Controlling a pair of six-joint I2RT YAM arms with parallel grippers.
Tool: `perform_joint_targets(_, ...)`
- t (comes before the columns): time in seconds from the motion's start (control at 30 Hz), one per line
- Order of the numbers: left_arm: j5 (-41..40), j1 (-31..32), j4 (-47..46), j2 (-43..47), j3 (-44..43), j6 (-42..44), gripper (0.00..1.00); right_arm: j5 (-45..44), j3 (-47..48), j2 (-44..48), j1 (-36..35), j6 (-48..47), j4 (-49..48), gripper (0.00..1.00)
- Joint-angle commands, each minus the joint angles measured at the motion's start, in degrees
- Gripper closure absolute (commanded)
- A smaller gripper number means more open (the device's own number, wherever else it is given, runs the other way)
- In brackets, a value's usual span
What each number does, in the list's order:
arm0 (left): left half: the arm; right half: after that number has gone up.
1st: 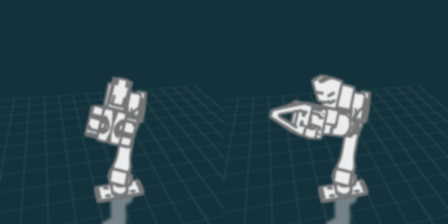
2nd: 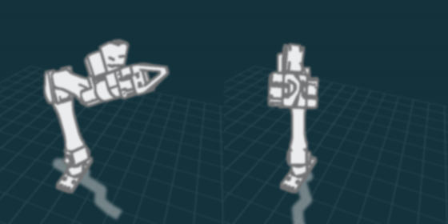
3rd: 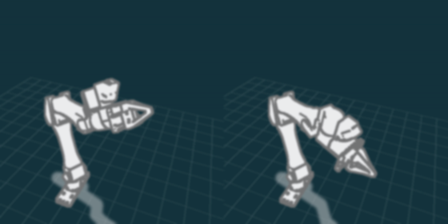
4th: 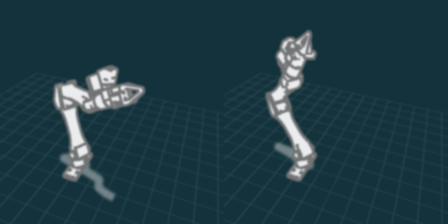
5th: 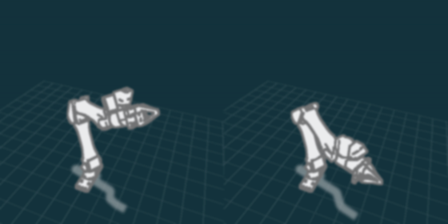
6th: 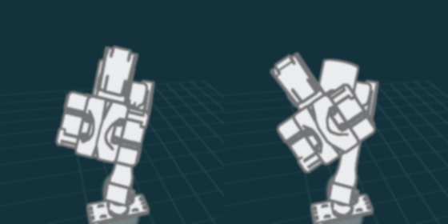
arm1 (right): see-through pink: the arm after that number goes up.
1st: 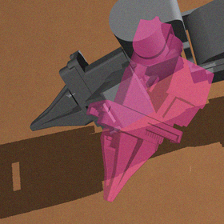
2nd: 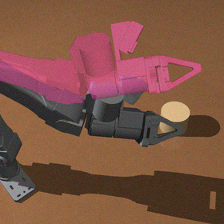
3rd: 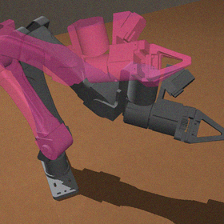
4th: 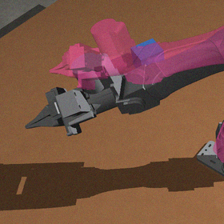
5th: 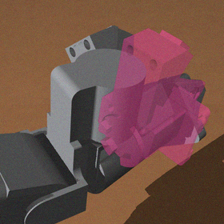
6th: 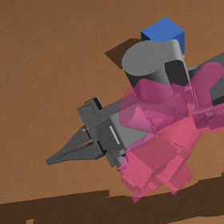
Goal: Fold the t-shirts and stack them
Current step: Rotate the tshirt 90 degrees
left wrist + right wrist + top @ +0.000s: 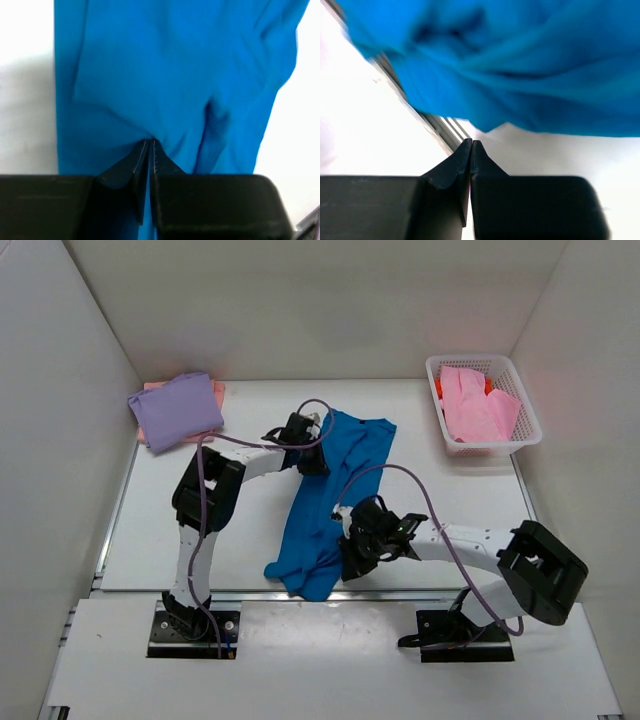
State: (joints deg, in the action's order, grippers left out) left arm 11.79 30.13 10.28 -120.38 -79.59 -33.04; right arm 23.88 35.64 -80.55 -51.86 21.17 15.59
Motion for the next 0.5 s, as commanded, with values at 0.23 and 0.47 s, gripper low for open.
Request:
perform_joint_targets(0.23, -5.11, -4.02, 19.24, -21.01, -37.26, -2.47, 0.83, -0.24, 8.57, -1.17, 0.71, -1.31, -6.45, 1.00)
perform_joint_targets(0.47, -6.00, -7.01, 22.76, -26.49, -46.18, -4.31, 0.83, -0.93, 12.08, -10.65, 0.26, -1.30, -11.20, 1.00)
